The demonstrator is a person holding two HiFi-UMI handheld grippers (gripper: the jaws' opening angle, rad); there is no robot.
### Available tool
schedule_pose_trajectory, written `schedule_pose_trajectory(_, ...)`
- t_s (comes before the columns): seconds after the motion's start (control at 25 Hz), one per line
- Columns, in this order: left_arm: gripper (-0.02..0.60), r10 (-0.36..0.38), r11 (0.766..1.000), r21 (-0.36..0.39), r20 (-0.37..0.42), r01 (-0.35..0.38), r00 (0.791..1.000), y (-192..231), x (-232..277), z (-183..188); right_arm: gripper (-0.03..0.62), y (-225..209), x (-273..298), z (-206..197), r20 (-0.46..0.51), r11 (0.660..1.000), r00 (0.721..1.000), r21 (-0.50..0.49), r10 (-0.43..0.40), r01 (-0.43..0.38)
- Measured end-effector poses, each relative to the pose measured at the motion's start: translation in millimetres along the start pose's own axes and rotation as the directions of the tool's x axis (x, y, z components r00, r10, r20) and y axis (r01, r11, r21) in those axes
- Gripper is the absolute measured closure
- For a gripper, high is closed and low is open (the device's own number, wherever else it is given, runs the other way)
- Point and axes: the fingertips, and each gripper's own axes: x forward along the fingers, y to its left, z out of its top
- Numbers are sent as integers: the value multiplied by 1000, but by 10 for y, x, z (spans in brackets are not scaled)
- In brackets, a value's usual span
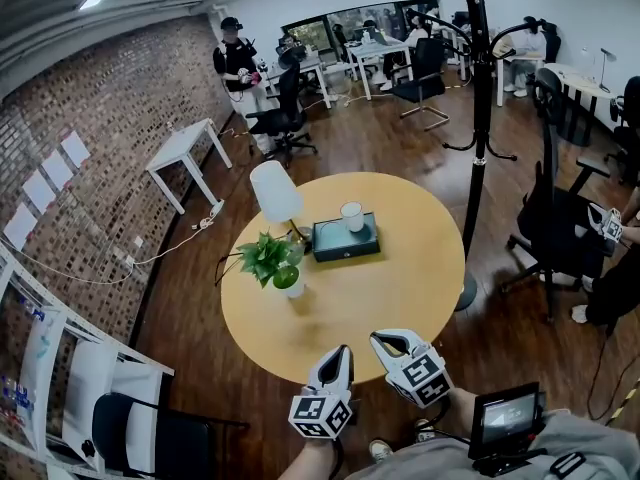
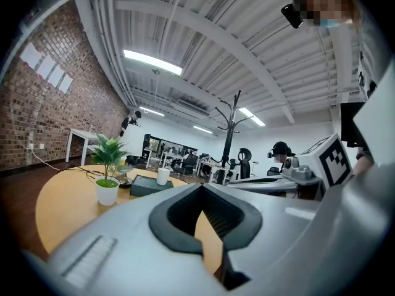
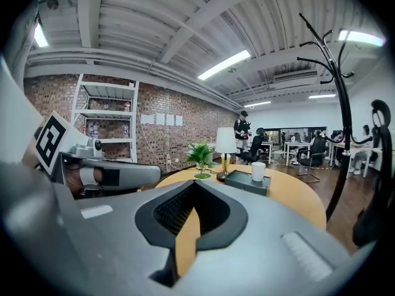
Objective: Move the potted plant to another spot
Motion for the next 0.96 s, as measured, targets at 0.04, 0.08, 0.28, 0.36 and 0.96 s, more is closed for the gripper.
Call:
schedule_pose_trajectory(0.04, 581, -2, 1000, 1, 2, 2, 1000, 4, -16, 5, 588, 13, -4, 9, 1, 1000, 1000, -3, -4, 4)
schedule_pose_trajectory(0.08, 581, -4, 1000, 1, 4, 4, 1000, 9, -31, 11, 588, 27, -9, 17, 3, 1000, 1000, -6, -7, 7)
schedule_pose_trajectory(0.28, 581, -15, 1000, 1, 11, 15, 1000, 21, -91, 41, 588, 95, -38, 43, 7, 1000, 1000, -12, -18, 18)
schedule_pose_trajectory(0.36, 581, -20, 1000, 3, 12, 20, 1000, 13, -106, 60, 588, 109, -50, 66, 11, 1000, 1000, -14, -22, 22)
schedule_pose_trajectory(0.96, 581, -28, 1000, -5, 12, 28, 1000, 9, -64, 73, 588, 100, -30, 73, 8, 1000, 1000, -8, -19, 19)
